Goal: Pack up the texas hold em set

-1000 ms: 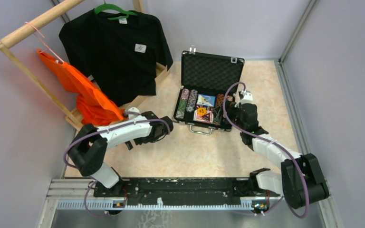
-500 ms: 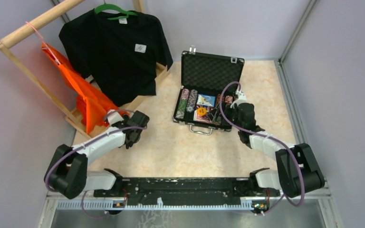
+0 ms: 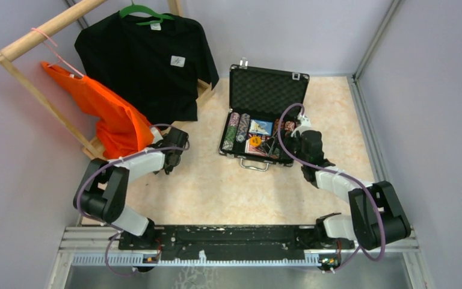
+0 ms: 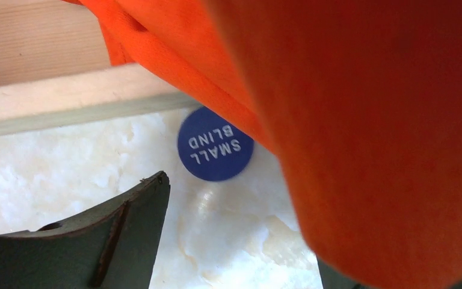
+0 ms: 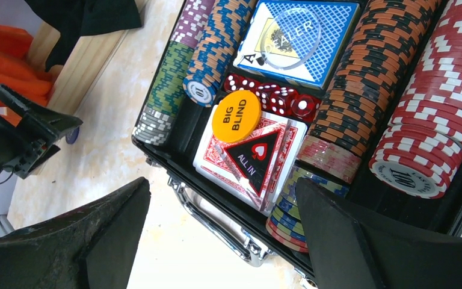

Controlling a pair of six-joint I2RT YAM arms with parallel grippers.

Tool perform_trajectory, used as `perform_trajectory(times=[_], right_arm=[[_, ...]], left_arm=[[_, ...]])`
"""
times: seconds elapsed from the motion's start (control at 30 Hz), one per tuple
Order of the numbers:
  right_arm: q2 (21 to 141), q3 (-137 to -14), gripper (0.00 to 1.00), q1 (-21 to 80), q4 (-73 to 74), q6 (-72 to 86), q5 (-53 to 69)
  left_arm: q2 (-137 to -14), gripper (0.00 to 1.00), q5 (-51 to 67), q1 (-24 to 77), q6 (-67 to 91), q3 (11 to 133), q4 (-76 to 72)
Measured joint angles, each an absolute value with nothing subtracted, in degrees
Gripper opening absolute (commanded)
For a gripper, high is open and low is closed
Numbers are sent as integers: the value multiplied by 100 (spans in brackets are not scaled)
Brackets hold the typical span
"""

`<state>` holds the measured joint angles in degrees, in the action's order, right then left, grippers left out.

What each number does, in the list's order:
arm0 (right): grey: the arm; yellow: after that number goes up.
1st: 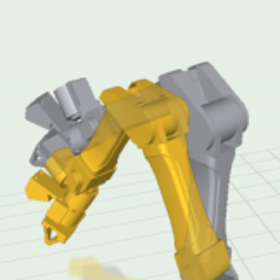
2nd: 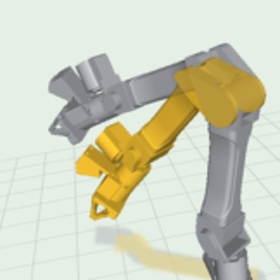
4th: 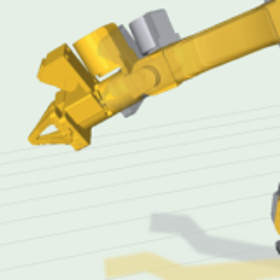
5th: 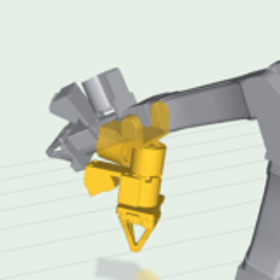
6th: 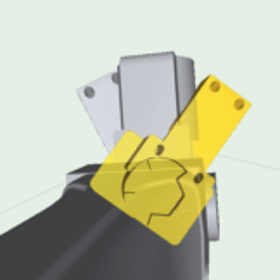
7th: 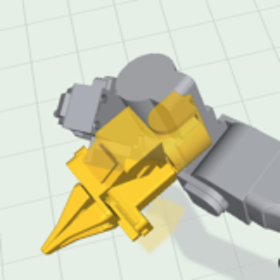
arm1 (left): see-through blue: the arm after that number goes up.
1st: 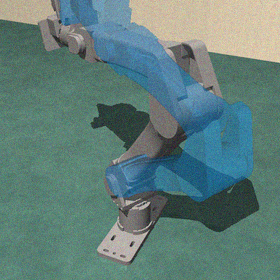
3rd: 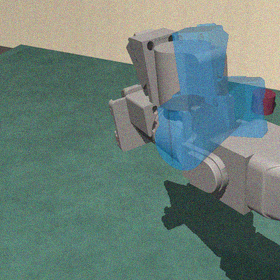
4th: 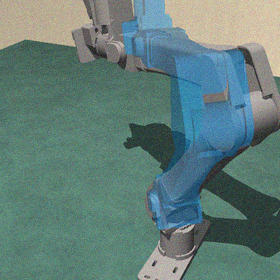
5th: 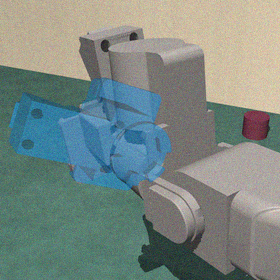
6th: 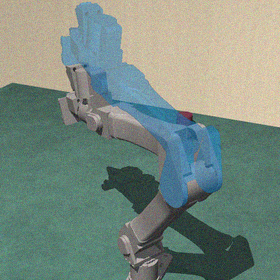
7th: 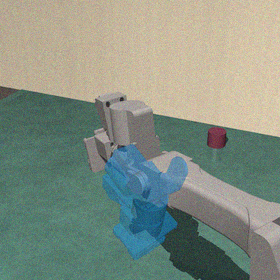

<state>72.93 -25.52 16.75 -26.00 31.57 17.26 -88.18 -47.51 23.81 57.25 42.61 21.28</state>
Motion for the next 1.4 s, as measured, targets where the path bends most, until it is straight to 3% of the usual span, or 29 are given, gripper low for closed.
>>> perform_trajectory(times=[0.5, 0.8, 1.07, 1.4], right_arm=[[7616, -2554, 81, 1675, -2786, 3218, 1870], [7620, -2554, 80, 1675, -2786, 3221, 1922], [7662, -2556, 79, 1675, -2799, 3264, 1959], [7666, -2556, 79, 1678, -2818, 3291, 1966]], left_arm=[[-8779, 82, -4066, 1575, 5041, 3981, 1326], [-8807, 73, -3946, 1406, 4963, 4005, 1256], [-8807, 60, -3944, 1398, 4941, 4005, 1291], [-8849, 54, -3887, 1398, 4943, 4071, 1345]])
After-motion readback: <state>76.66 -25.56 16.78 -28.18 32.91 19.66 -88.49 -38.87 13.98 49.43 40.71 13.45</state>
